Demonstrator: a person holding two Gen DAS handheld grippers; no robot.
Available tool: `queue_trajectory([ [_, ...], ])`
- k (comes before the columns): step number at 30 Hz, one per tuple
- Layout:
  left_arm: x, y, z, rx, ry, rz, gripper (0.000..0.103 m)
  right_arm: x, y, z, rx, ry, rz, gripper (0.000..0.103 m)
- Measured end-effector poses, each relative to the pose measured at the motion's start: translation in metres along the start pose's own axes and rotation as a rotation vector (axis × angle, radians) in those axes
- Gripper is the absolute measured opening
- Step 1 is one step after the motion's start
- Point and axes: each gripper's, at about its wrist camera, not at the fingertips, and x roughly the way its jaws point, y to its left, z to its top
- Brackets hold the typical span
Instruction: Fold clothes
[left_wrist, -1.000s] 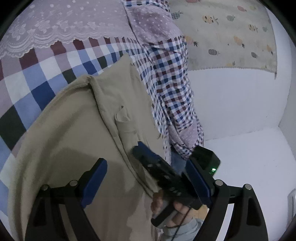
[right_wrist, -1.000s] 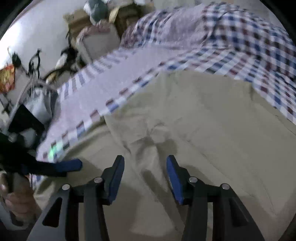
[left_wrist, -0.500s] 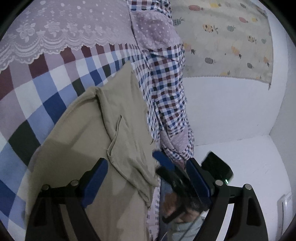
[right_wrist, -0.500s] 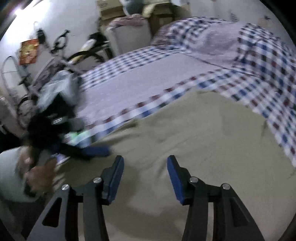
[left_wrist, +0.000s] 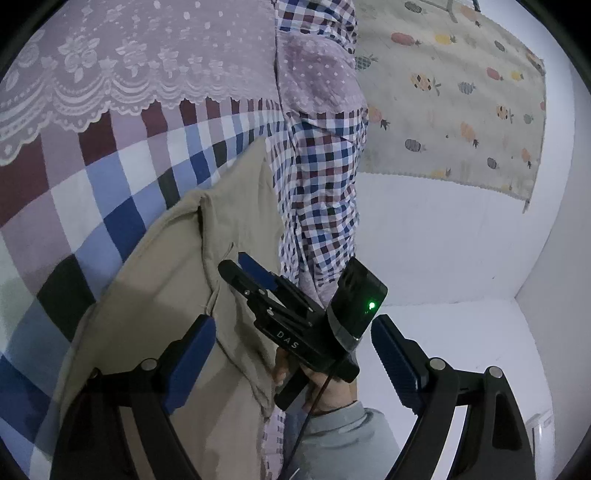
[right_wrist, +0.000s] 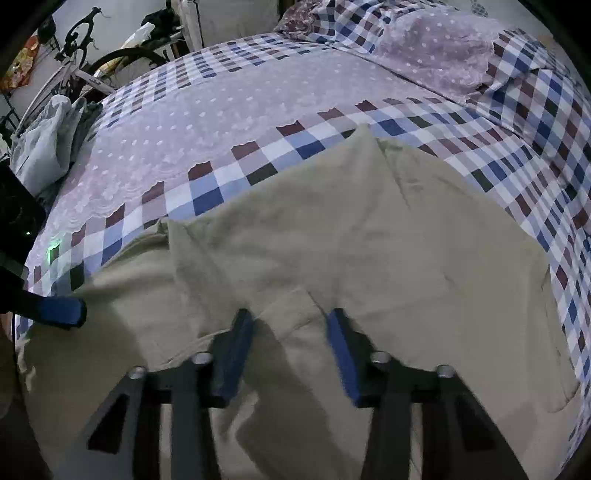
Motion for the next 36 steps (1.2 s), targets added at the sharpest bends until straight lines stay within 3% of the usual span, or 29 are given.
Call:
queue_trajectory([
  [1,0.0,0.001,0.0,-0.004,-0.001,-0.003,0.089,-0.002,0.001,0.0,-0.007,-0.005,-0.014,0.003],
  [10,-0.002,-0.002,0.002,0.002,-0.018,0.004,0.089,-0.053,0.007,0.019,-0.089,-0.125,-0.111,0.003],
  [14,-0.003,-0.001,0.003,-0.002,-0.014,0.003,0.089,-0.054,0.001,0.043,-0.084,-0.129,-0.131,0.003],
  [18,-0.002,-0.002,0.004,0.006,-0.01,0.012,0.089,-0.046,-0.01,0.046,-0.049,-0.13,-0.125,0.006],
  [21,-0.002,-0.003,0.004,0.016,-0.008,0.021,0.089,0.001,-0.028,0.051,-0.008,-0.024,-0.213,0.036],
  [22,-0.002,-0.003,0.005,0.019,-0.007,0.024,0.089,0.011,-0.033,0.049,0.007,0.007,-0.24,0.037],
  [25,0.0,-0.004,0.004,0.03,-0.007,0.034,0.089,0.001,-0.046,0.041,0.117,-0.056,-0.306,0.046],
  [27,0.0,-0.004,0.003,0.032,-0.01,0.037,0.089,-0.027,-0.039,0.029,0.143,-0.16,-0.284,0.046],
  [30,0.0,-0.003,0.003,0.03,-0.013,0.031,0.089,-0.051,-0.005,0.008,0.024,-0.241,-0.202,0.044],
  [33,0.0,-0.003,0.002,0.032,-0.016,0.033,0.089,-0.032,0.018,-0.001,-0.052,-0.168,-0.188,0.031],
  [36,0.001,-0.004,0.001,0.038,-0.019,0.04,0.089,-0.006,0.017,-0.002,-0.042,-0.106,-0.207,0.023],
])
